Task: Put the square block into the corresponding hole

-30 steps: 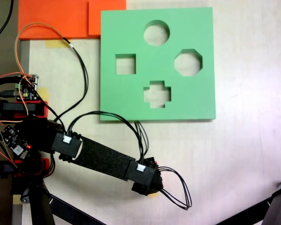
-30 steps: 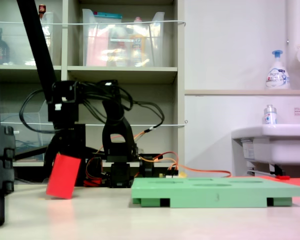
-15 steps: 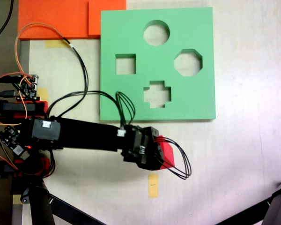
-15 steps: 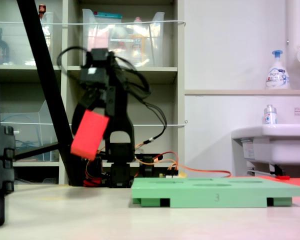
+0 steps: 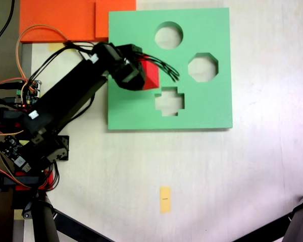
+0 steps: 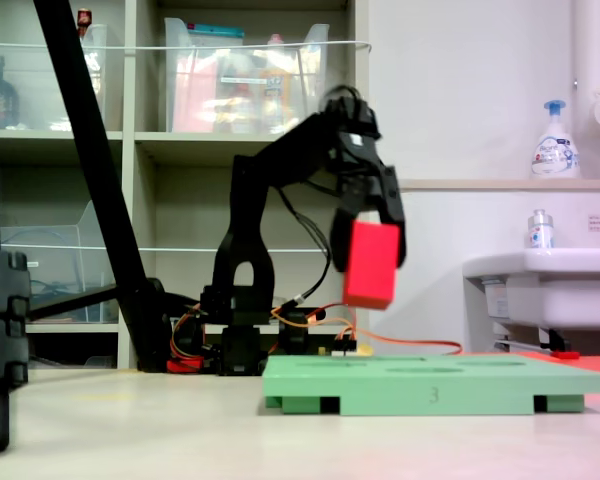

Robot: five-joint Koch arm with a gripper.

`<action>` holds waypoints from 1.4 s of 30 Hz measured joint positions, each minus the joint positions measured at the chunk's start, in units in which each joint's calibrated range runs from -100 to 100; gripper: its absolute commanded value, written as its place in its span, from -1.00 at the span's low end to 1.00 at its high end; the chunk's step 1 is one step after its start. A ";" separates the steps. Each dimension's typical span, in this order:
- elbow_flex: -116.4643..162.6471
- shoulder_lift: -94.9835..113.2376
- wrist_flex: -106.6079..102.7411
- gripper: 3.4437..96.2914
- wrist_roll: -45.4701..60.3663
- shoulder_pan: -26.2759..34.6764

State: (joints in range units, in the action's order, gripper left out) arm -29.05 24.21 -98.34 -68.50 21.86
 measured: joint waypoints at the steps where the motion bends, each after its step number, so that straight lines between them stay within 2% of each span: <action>1: 0.00 -1.78 0.00 -0.81 -0.59 0.59; 13: 0.00 -13.54 0.00 -0.81 -3.81 2.49; 26: 2.94 -14.50 0.00 -0.81 -9.43 4.10; 42: 2.35 -20.79 0.10 -0.79 -10.31 5.71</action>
State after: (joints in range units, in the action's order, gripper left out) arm -26.70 3.42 -98.24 -78.80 27.57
